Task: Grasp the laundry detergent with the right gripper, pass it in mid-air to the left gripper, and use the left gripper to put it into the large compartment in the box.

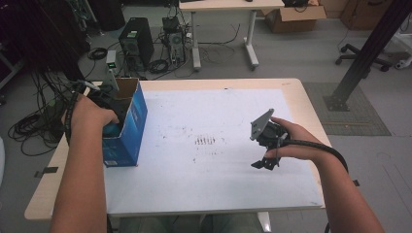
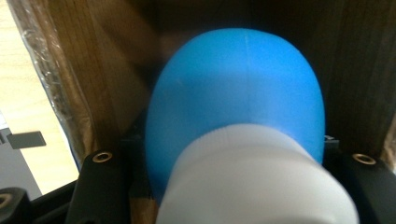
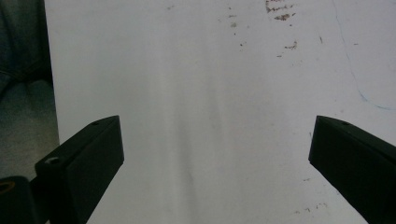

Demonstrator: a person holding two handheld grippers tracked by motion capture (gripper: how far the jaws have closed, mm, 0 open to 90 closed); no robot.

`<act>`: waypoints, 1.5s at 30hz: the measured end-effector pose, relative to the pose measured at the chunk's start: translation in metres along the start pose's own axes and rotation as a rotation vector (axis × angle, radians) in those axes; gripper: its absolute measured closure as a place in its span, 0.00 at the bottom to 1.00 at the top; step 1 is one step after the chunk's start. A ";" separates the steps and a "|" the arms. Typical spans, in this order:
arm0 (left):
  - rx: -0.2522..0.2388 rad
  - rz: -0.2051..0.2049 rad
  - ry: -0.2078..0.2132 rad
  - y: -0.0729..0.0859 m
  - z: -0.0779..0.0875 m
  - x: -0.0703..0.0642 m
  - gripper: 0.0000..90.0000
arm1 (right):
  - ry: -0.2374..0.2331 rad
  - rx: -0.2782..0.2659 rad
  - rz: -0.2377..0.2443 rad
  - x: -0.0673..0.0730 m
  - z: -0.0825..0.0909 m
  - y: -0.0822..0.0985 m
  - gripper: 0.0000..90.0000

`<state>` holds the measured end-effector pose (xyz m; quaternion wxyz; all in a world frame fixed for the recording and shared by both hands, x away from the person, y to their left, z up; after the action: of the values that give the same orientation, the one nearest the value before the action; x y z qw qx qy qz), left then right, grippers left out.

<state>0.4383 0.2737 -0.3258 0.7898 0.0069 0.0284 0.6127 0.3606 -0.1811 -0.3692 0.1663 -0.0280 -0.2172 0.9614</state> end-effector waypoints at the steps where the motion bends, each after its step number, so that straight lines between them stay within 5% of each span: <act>1: 0.002 0.001 0.000 0.000 0.000 0.000 0.43 | 0.001 0.000 0.000 0.000 0.000 0.000 0.04; 23: -0.010 -0.010 -0.018 0.000 -0.002 -0.004 0.37 | 0.005 -0.005 -0.003 0.001 0.002 0.003 0.04; 45: -0.030 -0.010 -0.052 0.007 0.019 -0.010 0.33 | 0.005 -0.018 0.004 0.002 0.005 0.003 0.04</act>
<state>0.4304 0.2660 -0.3058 0.7933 0.0109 -0.0012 0.6087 0.3573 -0.1848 -0.3656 0.1645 -0.0322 -0.2253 0.9598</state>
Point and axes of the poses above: each handheld gripper's, and its own axes: z roughly backward along the jaws, y roughly out of its underside, x roughly to its left, the point moved 4 cm from there along -z, roughly forward along the jaws, and after that the axes turned 12 degrees about -z, right-handed, at the moved point
